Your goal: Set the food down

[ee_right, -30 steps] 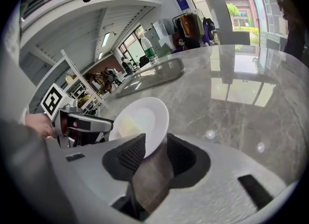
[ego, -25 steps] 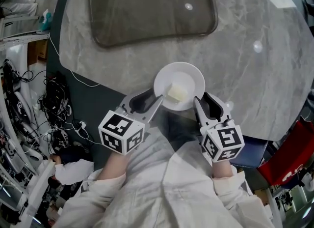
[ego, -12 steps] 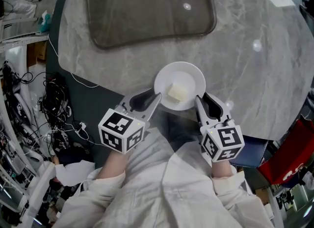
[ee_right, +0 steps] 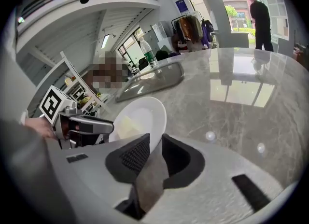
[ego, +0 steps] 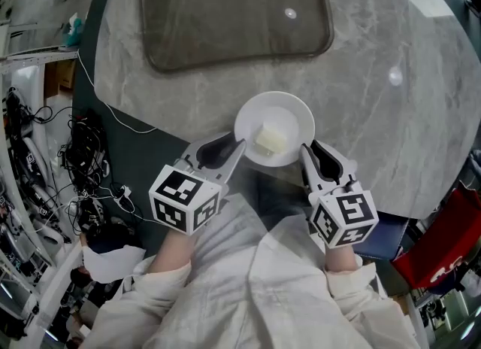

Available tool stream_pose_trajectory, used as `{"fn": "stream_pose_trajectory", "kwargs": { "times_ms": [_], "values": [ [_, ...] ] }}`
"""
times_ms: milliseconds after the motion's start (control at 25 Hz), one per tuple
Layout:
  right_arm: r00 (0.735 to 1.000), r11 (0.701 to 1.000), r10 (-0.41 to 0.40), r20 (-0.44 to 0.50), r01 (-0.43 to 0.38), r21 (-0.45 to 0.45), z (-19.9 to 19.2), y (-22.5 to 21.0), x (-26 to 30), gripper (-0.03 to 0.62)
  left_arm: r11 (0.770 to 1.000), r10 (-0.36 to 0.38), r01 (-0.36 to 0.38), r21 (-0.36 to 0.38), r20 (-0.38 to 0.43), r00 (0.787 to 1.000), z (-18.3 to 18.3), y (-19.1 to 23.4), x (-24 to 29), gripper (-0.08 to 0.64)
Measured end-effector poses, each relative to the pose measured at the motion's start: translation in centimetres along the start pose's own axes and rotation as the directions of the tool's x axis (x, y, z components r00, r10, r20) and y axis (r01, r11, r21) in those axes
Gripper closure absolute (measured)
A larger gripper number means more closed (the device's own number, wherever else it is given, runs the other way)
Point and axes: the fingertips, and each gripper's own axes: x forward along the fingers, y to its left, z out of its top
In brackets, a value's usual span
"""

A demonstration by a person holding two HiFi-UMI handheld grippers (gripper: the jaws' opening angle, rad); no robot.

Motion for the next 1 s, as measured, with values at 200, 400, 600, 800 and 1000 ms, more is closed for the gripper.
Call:
{"fn": "stream_pose_trajectory", "kwargs": {
  "times_ms": [200,400,600,800,1000],
  "values": [
    [0.999,0.999,0.035,0.018,-0.035,-0.028,1.8,0.3,-0.2,0.526,1.000,0.026,-0.026,-0.005,0.023,0.999,1.1,-0.2,-0.7,0.472],
    [0.997,0.996,0.067,0.036,-0.065,-0.060,3.8,-0.2,-0.9,0.526,0.999,0.053,-0.053,0.011,0.038,0.998,2.6,-1.2,-1.0,0.472],
    [0.994,0.991,0.099,0.053,-0.094,-0.099,5.6,0.2,-0.6,0.526,0.997,0.073,-0.075,0.033,0.060,0.996,3.9,-0.9,-1.5,0.472],
    [0.990,0.985,0.125,0.060,-0.116,-0.126,7.2,1.5,-0.1,0.526,0.993,0.116,-0.117,0.003,0.082,0.990,5.3,0.4,-2.3,0.472],
    [0.990,0.986,0.115,0.083,-0.103,-0.133,9.8,2.8,1.5,0.526,0.996,0.093,-0.093,-0.003,0.093,0.991,7.2,2.6,-3.0,0.472]
  ]
}}
